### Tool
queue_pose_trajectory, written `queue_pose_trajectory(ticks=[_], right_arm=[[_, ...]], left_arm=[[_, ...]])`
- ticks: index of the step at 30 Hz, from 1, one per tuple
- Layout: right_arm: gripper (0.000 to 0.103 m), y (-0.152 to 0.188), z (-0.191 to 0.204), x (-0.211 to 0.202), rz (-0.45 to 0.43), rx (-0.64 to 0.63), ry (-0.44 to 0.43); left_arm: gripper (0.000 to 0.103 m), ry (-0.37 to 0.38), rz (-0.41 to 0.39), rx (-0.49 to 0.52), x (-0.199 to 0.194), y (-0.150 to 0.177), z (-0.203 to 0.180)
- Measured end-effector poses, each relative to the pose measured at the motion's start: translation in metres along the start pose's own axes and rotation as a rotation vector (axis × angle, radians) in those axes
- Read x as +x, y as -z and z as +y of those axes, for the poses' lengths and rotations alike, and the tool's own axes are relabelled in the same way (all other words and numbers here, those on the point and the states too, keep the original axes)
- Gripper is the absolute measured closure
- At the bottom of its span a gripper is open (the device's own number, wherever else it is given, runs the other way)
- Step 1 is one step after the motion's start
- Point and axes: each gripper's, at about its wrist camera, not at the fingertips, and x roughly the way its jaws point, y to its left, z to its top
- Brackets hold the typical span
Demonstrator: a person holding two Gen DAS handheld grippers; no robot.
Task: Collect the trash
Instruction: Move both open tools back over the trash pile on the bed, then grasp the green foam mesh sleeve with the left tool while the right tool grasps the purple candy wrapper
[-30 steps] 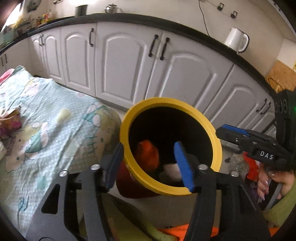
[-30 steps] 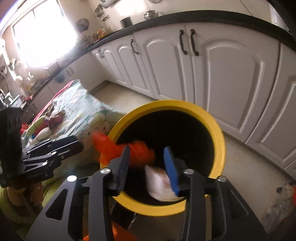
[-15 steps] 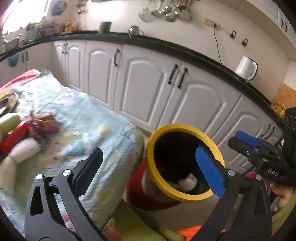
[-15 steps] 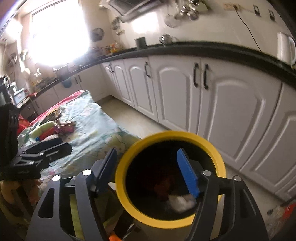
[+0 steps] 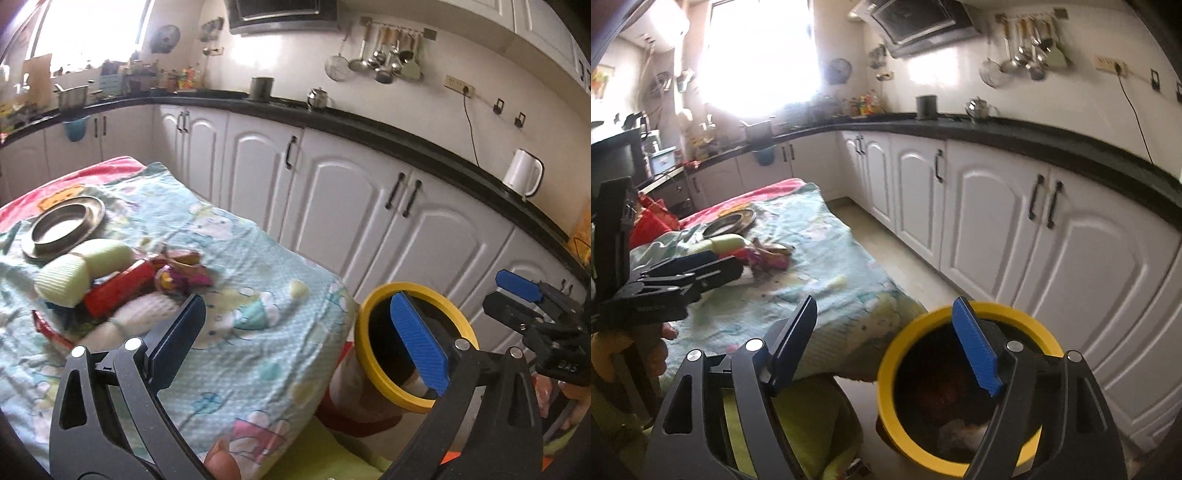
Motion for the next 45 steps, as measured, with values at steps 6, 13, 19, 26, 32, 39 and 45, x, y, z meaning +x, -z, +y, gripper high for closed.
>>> queue_pose_trajectory(ticks=[6,13,19,26,32,39,45], right_arm=[[0.027,-0.016,0.024,0.005,-0.012,0.02,-0.084],[0.027,-0.023,0.05,0.012,-0.011,-0.014,-0.116],[0.026,-0.027,0.071,0.02,-0.007,-0.037,-0.145],[0.026,-0.033,0.093,0.034,-0.002,-0.063,-0.178],[0.025,-0.034,0.108,0.049,0.013,-0.087,-0.193],[0.025,-0.037,0.119,0.072,0.034,-0.106,-0.204],[0.025,-0.041,0.134,0.099,0.059,-0.148,-0.225]], left_arm=[[0.011,-0.045,-0.049,-0.022,-0.017,-0.006,0.019],[0.011,-0.104,-0.101,-0.042,-0.034,-0.012,0.042],[0.011,-0.133,-0.122,-0.075,-0.043,-0.013,0.062],[0.011,-0.164,-0.134,-0.111,-0.049,-0.013,0.083],[0.011,-0.2,-0.138,-0.144,-0.054,-0.01,0.106],[0.011,-0.253,-0.115,-0.187,-0.056,-0.006,0.141],[0.011,-0.285,-0.089,-0.232,-0.057,-0.002,0.171]])
